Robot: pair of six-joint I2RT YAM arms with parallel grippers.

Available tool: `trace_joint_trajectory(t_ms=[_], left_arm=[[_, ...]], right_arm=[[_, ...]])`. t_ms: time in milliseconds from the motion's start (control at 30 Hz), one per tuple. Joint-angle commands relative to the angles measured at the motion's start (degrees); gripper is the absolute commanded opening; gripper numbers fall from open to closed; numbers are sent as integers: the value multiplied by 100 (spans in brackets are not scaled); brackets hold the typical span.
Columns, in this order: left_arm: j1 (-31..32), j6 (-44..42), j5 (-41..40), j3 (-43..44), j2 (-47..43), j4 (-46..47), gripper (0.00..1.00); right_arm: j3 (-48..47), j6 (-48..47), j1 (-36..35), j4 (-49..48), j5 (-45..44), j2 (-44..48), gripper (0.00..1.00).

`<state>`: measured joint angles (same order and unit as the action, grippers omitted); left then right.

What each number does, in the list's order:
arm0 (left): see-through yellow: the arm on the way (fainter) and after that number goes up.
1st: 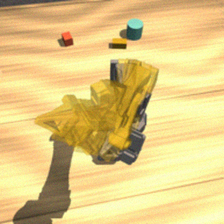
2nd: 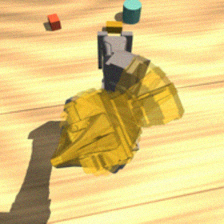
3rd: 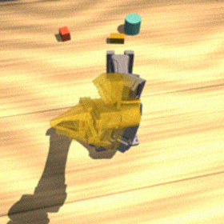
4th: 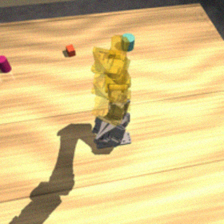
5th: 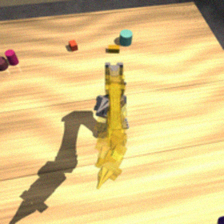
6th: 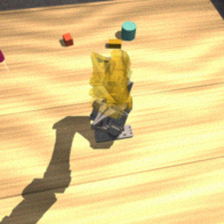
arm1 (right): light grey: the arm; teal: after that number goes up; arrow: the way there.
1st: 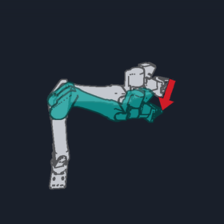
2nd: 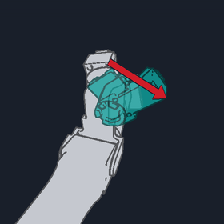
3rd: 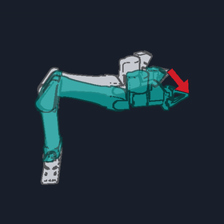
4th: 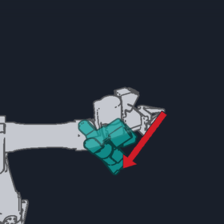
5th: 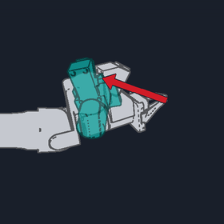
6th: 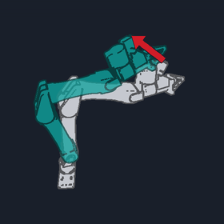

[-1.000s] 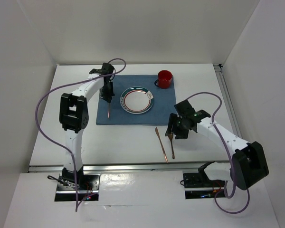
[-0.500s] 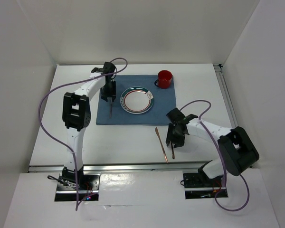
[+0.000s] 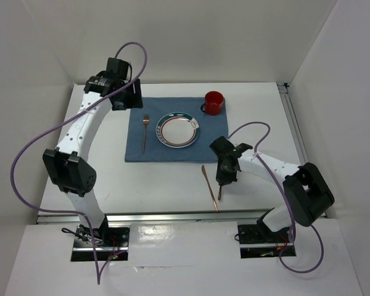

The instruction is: Set the dinner table for one person

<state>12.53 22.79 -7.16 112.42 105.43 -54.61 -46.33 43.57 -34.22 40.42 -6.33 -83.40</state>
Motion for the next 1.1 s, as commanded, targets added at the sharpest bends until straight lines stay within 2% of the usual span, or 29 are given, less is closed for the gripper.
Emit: trace_joint_trajectory(t_ms=[0,33,200,300,400,533,733,900,1000,1033,1067], left_arm=[[3,59,171,-377,-460,-50,75],[3,59,241,-457,-557,-50,72],[3,234,233,-835,-979,3,71],[3,375,162,-1563,-1478,502,67],[3,498,303,-2109,-1744,759,67],[56,560,250,-2216,-1815,698,67],[56,560,197,-2216,-1921,636,67],[56,560,320,-2146,-1798,636,67],[197,429,259,-2014,-1684,575,67],[266,428,259,-2014,-1631,574,67],[267,428,259,-2014,-1631,574,67]], right_arm=[[-796,-313,-76,378,-413,262,0],[-947,-427,-76,378,-413,262,0],[-1896,-1393,160,213,-221,-666,0],[-2590,-1868,389,80,35,-1177,0],[-3171,-2168,521,-79,44,-1801,0],[-3803,-2309,732,-218,-9,-2478,0],[-4288,-2415,1013,-465,202,-3199,0],[-4709,-2362,1118,-580,-7,-3622,0],[-5069,-2309,1119,-440,-211,-3911,12],[-5175,-2309,1119,-361,-211,-3965,24],[-5246,-2309,1119,-299,-211,-3965,30]])
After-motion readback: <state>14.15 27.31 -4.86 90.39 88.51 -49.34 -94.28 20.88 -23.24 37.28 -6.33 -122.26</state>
